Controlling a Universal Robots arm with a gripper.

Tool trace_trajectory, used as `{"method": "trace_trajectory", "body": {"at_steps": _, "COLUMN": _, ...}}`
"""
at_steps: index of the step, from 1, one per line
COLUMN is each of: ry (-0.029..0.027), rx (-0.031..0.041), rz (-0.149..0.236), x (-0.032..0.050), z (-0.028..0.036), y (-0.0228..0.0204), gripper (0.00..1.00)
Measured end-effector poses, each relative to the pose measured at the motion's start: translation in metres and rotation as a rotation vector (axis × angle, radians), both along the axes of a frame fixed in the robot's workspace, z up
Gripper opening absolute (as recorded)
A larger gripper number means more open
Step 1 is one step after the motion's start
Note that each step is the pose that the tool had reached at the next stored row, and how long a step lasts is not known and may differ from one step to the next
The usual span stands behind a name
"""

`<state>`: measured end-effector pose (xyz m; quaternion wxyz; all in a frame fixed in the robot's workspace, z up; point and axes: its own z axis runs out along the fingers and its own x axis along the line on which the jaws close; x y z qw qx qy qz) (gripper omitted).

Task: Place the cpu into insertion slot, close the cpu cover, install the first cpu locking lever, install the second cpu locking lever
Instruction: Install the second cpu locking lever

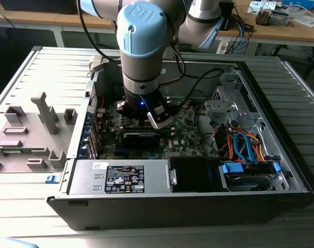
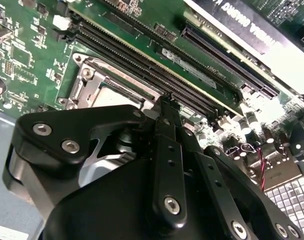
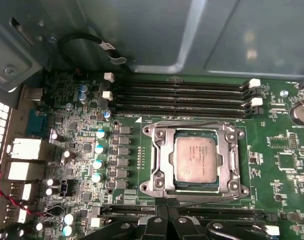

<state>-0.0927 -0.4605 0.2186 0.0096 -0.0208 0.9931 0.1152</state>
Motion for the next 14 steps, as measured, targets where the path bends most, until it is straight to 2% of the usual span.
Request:
{"method": "trace_trajectory", "body": {"at_steps": 6, "ry": 0.0001, "rx": 0.0048, "rz": 0.003, "x": -0.0078, "z": -0.0085, "y": 0.0002, "gripper": 0.11}}
{"method": "trace_trajectory", "body": {"at_steps": 10, "ry": 0.0003, "rx": 0.0059, "rz": 0.008, "x": -0.0103, "z": -0.0109, "y": 0.0017, "gripper": 0.11}}
{"method": "trace_trajectory", "body": {"at_steps": 14, "ry": 0.0003, "rx": 0.0065, "rz": 0.044, "x": -0.0109, "z": -0.0128, "y": 0.0042, "gripper": 0.11}}
